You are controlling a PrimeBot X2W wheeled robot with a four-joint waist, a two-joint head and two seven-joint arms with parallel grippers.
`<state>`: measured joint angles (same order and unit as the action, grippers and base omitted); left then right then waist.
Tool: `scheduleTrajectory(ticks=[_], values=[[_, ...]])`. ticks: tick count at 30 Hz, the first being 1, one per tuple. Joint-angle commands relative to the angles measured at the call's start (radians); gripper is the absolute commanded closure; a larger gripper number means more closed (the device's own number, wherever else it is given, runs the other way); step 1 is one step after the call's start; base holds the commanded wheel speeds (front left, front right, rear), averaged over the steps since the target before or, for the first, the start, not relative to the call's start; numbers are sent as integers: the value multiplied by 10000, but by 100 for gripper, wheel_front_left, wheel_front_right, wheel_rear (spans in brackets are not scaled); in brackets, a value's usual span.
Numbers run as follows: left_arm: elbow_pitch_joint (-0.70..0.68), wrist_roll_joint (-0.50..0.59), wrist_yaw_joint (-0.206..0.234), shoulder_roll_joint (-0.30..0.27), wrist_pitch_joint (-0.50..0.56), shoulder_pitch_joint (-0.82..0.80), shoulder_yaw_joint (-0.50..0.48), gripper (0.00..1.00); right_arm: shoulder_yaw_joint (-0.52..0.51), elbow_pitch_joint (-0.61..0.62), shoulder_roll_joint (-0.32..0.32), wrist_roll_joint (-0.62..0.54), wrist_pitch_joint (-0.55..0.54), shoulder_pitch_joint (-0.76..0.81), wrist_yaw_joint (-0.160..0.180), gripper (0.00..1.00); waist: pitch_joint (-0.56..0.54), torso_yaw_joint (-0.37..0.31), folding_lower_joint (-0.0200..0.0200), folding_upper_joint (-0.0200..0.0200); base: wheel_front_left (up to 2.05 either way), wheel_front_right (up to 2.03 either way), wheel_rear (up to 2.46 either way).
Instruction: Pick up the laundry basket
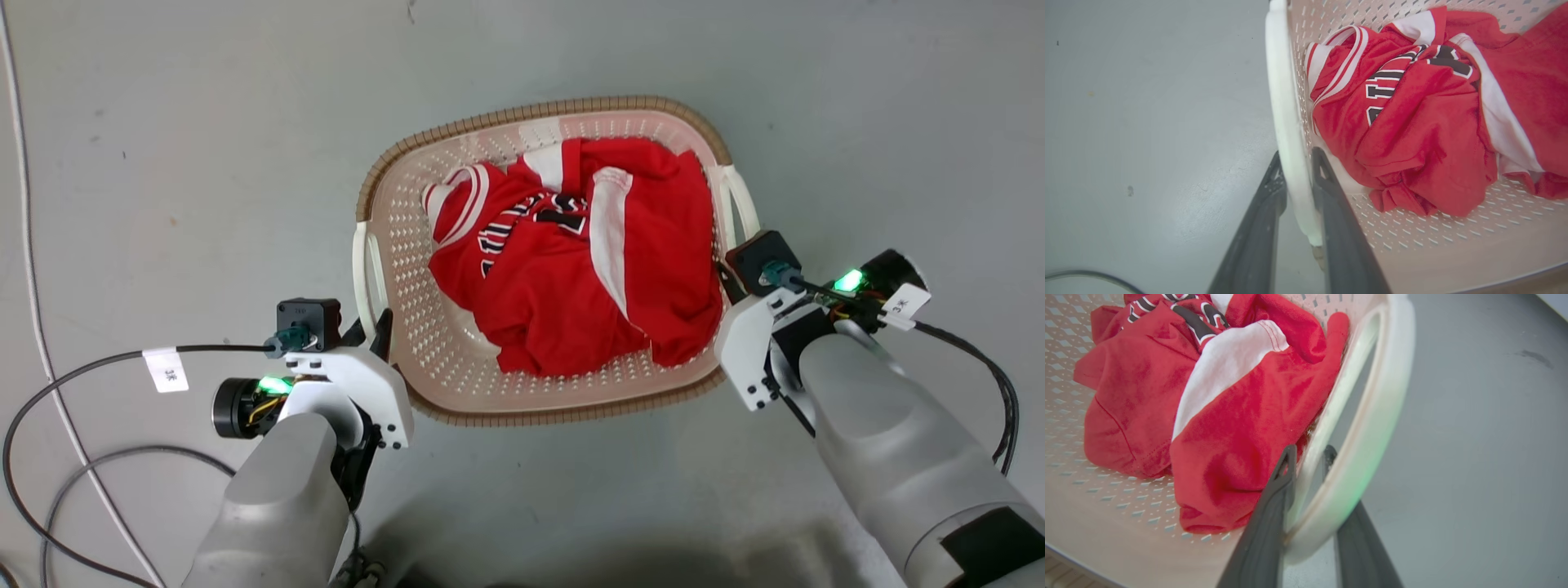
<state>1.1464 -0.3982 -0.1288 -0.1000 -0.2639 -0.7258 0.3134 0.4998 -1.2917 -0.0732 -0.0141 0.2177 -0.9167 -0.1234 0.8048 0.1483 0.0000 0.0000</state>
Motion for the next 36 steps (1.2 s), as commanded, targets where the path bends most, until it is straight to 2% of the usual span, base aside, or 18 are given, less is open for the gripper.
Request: scheduleTrajectory(ticks=[1, 13, 36], values=[[-9, 5, -26, 62, -11, 9, 137, 100, 182, 71, 216, 2, 18, 157, -132, 100, -228, -13, 0, 0, 0, 0, 0], [608, -938, -26, -71, 241, 453, 1427, 100, 1111, 67, 316, 911, -704, 937, -133, 100, -2157, -276, 0, 0, 0, 0, 0], [304, -3183, -25, -975, 2369, 1194, 3905, 100, 3850, 619, 193, 4582, -2860, 2302, -134, 100, -5836, -1178, 0, 0, 0, 0, 0]])
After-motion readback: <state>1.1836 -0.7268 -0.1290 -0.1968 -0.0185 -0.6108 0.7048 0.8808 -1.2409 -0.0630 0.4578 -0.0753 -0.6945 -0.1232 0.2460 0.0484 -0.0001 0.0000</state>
